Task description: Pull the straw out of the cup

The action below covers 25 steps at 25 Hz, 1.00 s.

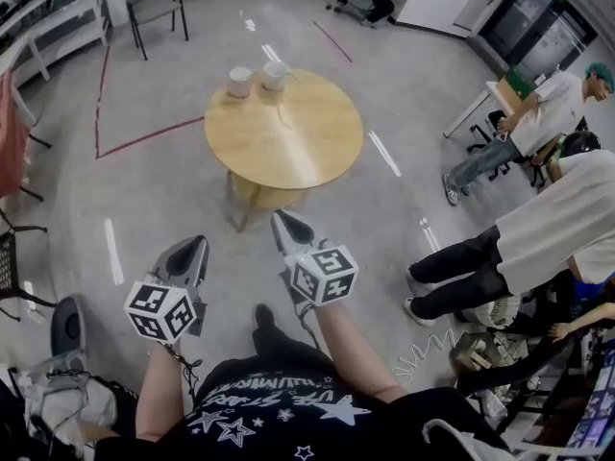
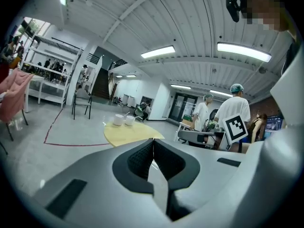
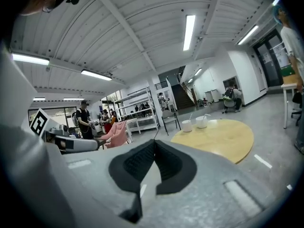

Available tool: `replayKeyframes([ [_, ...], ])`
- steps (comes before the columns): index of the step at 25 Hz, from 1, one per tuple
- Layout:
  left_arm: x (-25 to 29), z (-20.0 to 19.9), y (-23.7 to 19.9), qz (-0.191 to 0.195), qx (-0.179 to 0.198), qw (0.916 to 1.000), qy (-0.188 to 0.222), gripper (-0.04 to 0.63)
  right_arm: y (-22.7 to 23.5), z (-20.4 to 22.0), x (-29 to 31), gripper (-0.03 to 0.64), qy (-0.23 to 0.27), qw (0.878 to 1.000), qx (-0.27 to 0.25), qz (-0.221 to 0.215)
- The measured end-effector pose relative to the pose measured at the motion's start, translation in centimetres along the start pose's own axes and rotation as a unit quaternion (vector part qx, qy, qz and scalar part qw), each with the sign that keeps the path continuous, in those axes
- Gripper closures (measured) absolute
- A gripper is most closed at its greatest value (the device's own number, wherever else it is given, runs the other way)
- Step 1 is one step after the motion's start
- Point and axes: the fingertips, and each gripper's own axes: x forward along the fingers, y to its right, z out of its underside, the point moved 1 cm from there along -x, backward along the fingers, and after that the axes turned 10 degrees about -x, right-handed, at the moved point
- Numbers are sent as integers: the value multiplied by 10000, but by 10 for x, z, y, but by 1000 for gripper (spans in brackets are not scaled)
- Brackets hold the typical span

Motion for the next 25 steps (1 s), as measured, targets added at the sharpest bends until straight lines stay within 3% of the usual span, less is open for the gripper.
replayKeyframes([
  [8, 61, -21, 5, -141, 55, 9998, 95, 588, 67, -24, 27, 617, 392, 9992, 62, 104],
  [18, 96, -41, 6, -347, 35, 9992, 213, 588, 109, -32, 52, 617, 361, 9990, 275, -47],
  [25, 121, -48, -18, -380, 20, 9990, 246, 588, 128, -22, 79, 617, 238, 9993, 303, 27],
])
